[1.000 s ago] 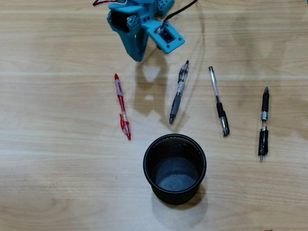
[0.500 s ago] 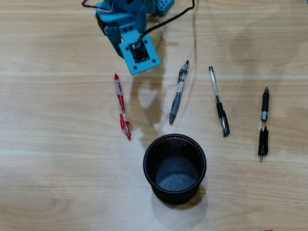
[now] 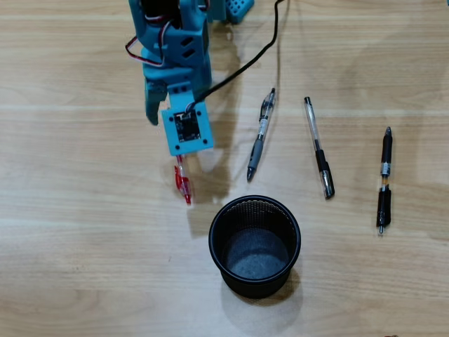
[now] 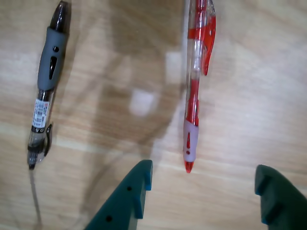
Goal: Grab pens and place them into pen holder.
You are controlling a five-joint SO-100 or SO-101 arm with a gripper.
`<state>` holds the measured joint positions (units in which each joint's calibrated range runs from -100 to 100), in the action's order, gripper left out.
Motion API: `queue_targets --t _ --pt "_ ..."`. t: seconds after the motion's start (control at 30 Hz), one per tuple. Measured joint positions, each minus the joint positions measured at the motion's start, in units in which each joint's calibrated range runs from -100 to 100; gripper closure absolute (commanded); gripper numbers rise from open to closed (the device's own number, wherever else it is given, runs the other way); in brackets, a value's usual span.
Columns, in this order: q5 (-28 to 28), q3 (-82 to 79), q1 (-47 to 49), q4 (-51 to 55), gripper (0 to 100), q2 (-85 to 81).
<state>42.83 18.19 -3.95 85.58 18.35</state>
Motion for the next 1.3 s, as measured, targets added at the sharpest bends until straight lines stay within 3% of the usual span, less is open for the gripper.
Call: queue_targets --t 0.43,0.8,1.03,1.3 --pt "3.28 0.09 0.19 -6.30 73 11.05" --pt "3.33 2.04 0.00 -13.72 83 19.12" --pt "3.33 2.66 -0.19 -13.81 98 19.80" --pt "3.33 2.48 0.00 -13.81 98 19.88"
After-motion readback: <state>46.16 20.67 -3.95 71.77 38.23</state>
